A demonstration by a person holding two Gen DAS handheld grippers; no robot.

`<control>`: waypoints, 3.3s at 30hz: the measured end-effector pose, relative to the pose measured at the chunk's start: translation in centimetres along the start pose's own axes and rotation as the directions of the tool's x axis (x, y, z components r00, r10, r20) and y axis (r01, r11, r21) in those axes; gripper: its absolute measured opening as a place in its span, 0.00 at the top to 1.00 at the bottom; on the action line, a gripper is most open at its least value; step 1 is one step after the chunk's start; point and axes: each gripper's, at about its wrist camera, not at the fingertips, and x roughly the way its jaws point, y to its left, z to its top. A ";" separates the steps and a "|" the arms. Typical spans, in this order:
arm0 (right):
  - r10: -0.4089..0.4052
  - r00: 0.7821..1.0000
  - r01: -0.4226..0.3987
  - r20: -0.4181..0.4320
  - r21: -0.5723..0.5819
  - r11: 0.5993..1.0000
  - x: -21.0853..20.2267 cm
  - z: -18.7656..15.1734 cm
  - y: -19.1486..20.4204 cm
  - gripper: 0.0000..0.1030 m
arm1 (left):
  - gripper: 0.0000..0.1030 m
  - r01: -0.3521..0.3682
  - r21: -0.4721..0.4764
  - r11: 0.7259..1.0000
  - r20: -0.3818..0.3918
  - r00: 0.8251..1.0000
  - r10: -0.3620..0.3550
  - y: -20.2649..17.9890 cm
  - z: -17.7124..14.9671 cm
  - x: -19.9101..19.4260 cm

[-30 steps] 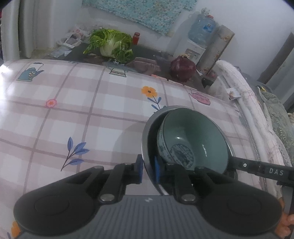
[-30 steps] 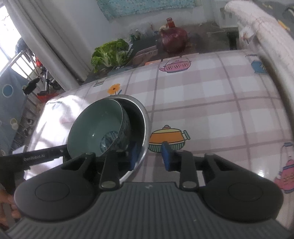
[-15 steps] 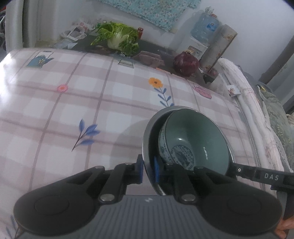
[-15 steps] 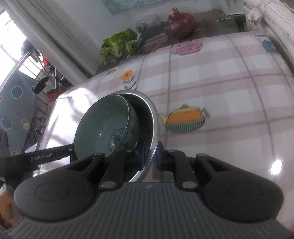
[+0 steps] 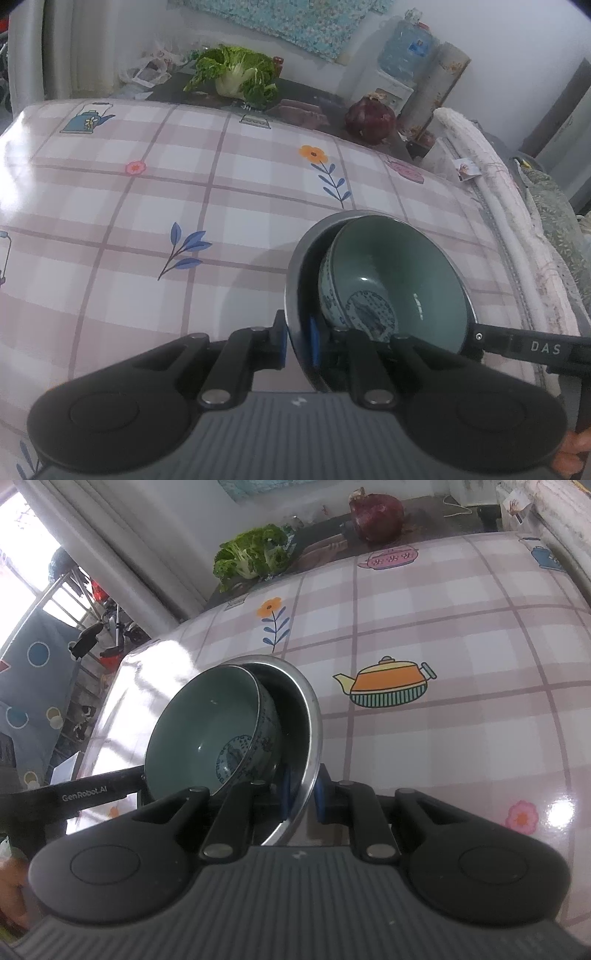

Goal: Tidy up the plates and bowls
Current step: 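Lift and carry the basin with green bowl toward the plate stack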

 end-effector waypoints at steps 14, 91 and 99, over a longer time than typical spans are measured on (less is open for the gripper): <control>-0.006 1.000 0.006 0.020 -0.002 1.000 0.7 -0.2 0.2 0.88 | 0.88 0.003 -0.012 1.000 0.023 1.000 -0.002 0.0 -0.3 0.9; -0.052 0.989 0.050 0.139 0.019 0.999 -15.1 -15.2 2.4 0.87 | 0.89 0.086 0.038 0.996 0.036 0.995 -0.088 -4.7 -12.5 -12.1; -0.041 0.995 0.037 0.094 0.041 0.998 -14.1 -19.5 2.0 0.86 | 0.89 0.047 0.045 0.998 0.005 0.999 -0.048 -4.1 -15.4 -12.1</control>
